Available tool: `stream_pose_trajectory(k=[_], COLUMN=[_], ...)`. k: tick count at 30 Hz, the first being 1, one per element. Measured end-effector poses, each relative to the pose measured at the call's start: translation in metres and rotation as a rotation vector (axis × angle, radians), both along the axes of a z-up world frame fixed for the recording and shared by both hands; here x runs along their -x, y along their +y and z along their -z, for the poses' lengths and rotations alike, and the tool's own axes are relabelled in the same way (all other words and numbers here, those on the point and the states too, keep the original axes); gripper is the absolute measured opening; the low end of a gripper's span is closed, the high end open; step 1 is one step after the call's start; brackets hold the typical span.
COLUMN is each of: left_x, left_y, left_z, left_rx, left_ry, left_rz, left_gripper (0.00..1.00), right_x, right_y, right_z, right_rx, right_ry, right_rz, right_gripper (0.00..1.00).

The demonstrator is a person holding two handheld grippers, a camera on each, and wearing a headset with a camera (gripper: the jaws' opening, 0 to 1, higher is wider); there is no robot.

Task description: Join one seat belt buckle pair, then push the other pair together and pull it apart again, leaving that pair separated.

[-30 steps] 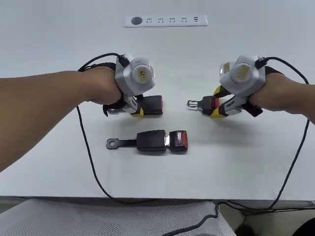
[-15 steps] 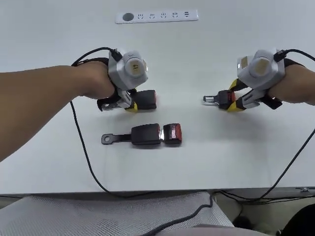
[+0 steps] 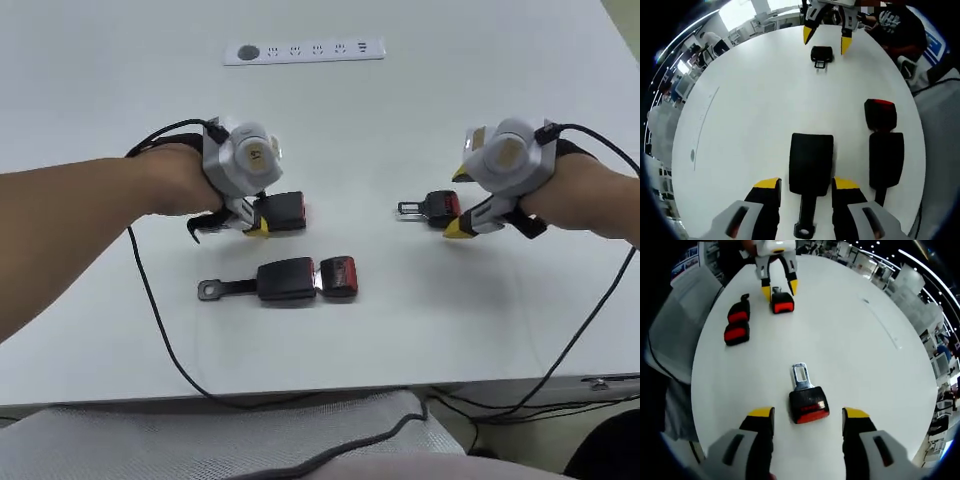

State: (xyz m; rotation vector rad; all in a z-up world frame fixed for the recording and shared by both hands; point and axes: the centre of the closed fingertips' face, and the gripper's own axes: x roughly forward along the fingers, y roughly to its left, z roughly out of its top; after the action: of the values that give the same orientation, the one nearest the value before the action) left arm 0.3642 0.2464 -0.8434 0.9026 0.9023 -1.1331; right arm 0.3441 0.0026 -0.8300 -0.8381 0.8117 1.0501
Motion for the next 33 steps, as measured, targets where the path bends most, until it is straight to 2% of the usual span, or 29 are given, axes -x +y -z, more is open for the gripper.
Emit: stream_pose_trajectory(k=[1,2,3,4,7,9,10,11,12,13,14,16,17,19,21,24,26,29,31,32,33], left_x=[0.004,0.007,0.008,0.009,0.012,0.019,0.027,0.028,0.038,0.041,0.054,0.069,0.074,0.084,0.097,0.113,0.117,0.119,0.123,0.129,0.131], left_y=[0.000,0.003,0.006,0.010,0.022,0.034,0.040,0.042,0.051,0.053,0.061,0.068,0.073,0.086,0.096,0.104,0.108,0.112,0.115,0.117,0.118], left_z=[-0.003,-0.009,-0.015,-0.020,-0.035,-0.043,-0.047,-0.047,-0.051,-0.051,-0.054,-0.056,-0.057,-0.059,-0.060,-0.062,-0.067,-0.075,-0.074,-0.071,-0.070], left_rx=[0.015,0.012,0.013,0.015,0.058,0.073,0.085,0.089,0.115,0.121,0.149,0.198,0.216,0.257,0.263,0.262,0.285,0.351,0.348,0.334,0.323], left_ry=[0.010,0.001,-0.035,-0.050,-0.079,-0.103,-0.109,-0.109,-0.112,-0.111,-0.105,-0.080,-0.069,-0.072,-0.066,-0.062,-0.081,-0.106,-0.097,-0.080,-0.083], left_rz=[-0.011,-0.001,0.017,0.014,-0.056,-0.070,-0.080,-0.085,-0.123,-0.133,-0.171,-0.197,-0.233,-0.305,-0.315,-0.324,-0.349,-0.413,-0.420,-0.434,-0.430], left_gripper=[0.46,0.49,0.50,0.51,0.59,0.62,0.62,0.64,0.66,0.67,0.70,0.75,0.77,0.80,0.84,0.85,0.88,0.95,1.00,1.00,1.00], right_x=[0.002,0.009,0.014,0.017,0.030,0.039,0.045,0.048,0.052,0.055,0.061,0.068,0.070,0.074,0.077,0.084,0.088,0.092,0.093,0.093,0.093], right_y=[0.000,0.002,0.003,0.006,0.017,0.019,0.019,0.019,0.021,0.021,0.021,0.023,0.023,0.023,0.021,0.017,0.013,0.006,0.003,0.001,0.000], right_z=[-0.001,-0.005,-0.007,-0.009,-0.018,-0.018,-0.018,-0.019,-0.021,-0.022,-0.024,-0.029,-0.032,-0.038,-0.044,-0.048,-0.049,-0.051,-0.051,-0.051,-0.050], right_rx=[-0.003,-0.013,-0.019,-0.027,-0.130,-0.136,-0.139,-0.142,-0.160,-0.167,-0.181,-0.213,-0.225,-0.266,-0.310,-0.323,-0.325,-0.329,-0.344,-0.344,-0.341], right_ry=[0.001,0.001,-0.009,-0.018,-0.037,-0.042,-0.044,-0.045,-0.056,-0.059,-0.055,-0.056,-0.061,-0.063,-0.058,-0.047,-0.056,-0.065,-0.062,-0.066,-0.069], right_rz=[-0.001,0.000,0.003,0.006,0.094,0.108,0.121,0.124,0.137,0.146,0.157,0.171,0.179,0.216,0.269,0.288,0.297,0.322,0.355,0.361,0.361], right_gripper=[0.58,0.58,0.59,0.60,0.66,0.71,0.73,0.75,0.77,0.78,0.79,0.80,0.81,0.85,0.89,0.92,0.94,0.97,1.00,1.00,1.00])
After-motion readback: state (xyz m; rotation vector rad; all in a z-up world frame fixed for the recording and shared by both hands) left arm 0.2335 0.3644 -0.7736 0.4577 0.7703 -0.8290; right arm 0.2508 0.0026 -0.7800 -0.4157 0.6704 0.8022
